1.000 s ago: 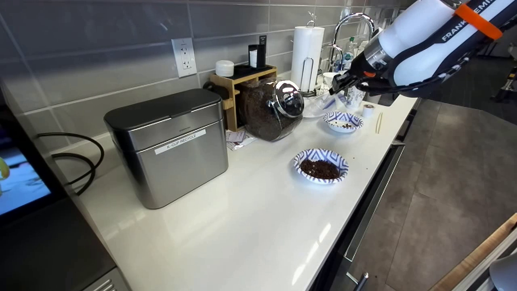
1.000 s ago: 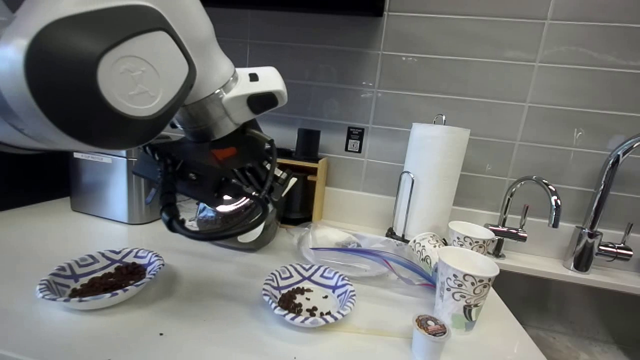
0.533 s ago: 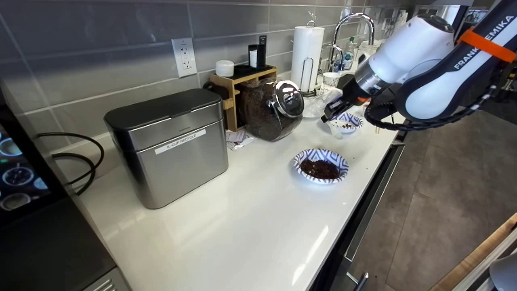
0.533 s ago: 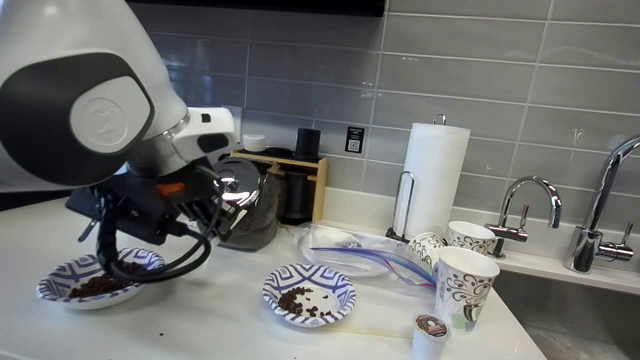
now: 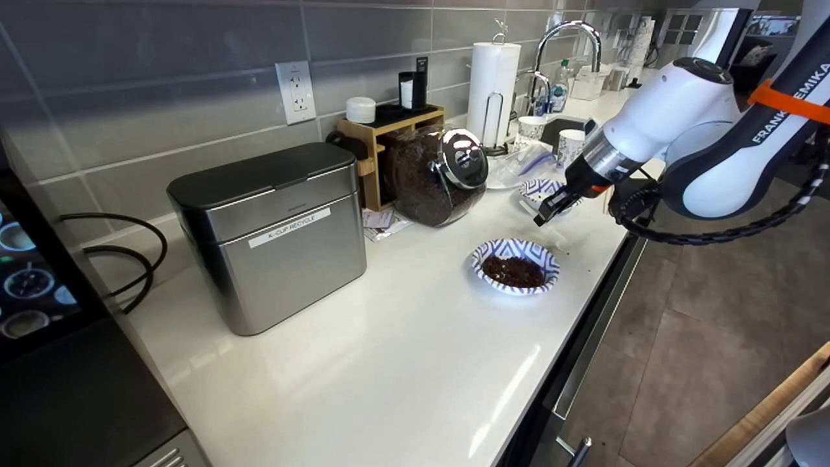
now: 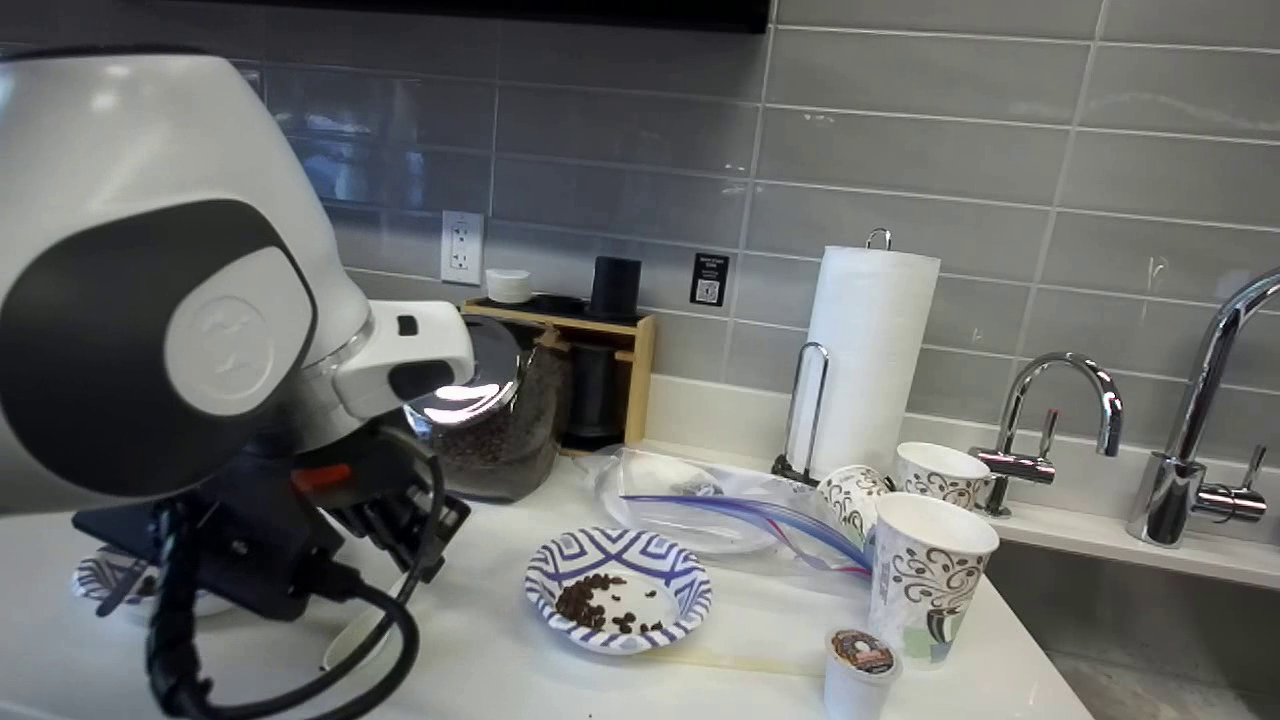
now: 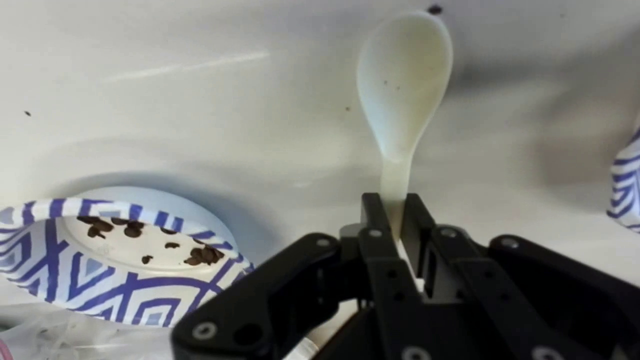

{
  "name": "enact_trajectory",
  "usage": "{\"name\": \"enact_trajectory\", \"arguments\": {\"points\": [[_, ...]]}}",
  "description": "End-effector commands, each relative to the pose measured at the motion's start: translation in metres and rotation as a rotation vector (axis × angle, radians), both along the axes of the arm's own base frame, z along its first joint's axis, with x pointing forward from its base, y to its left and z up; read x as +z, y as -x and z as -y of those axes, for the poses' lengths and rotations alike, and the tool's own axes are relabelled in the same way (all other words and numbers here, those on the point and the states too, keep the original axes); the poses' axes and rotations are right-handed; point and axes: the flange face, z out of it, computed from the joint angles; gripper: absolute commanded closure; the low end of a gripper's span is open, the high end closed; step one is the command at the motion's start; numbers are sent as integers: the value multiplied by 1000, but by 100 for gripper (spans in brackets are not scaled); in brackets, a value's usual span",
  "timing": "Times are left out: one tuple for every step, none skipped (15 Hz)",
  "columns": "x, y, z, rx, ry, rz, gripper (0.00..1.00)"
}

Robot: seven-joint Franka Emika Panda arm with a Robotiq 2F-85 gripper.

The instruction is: Place some contents from the bowl on the left onto the white spoon the use the spoon to place the contents into the bowl on the right.

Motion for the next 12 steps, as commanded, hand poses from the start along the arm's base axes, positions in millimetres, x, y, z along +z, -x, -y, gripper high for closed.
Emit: {"name": "enact_trajectory", "arguments": {"points": [[-16, 4, 16, 10, -26, -18, 97], [-18, 4, 20, 14, -32, -16, 97], [-18, 3, 23, 18, -36, -14, 97], [-19, 3, 27, 21, -39, -14, 97], [-19, 2, 30, 24, -41, -14, 97], [-20, 1, 33, 27, -43, -16, 97], [-21, 0, 35, 32, -46, -17, 94], [-22, -1, 37, 36, -44, -20, 61], [-23, -2, 39, 39, -42, -22, 60], [-25, -2, 41, 42, -42, -27, 55], [-27, -2, 43, 45, -41, -31, 47], [-28, -3, 44, 47, -42, -34, 40]]}}
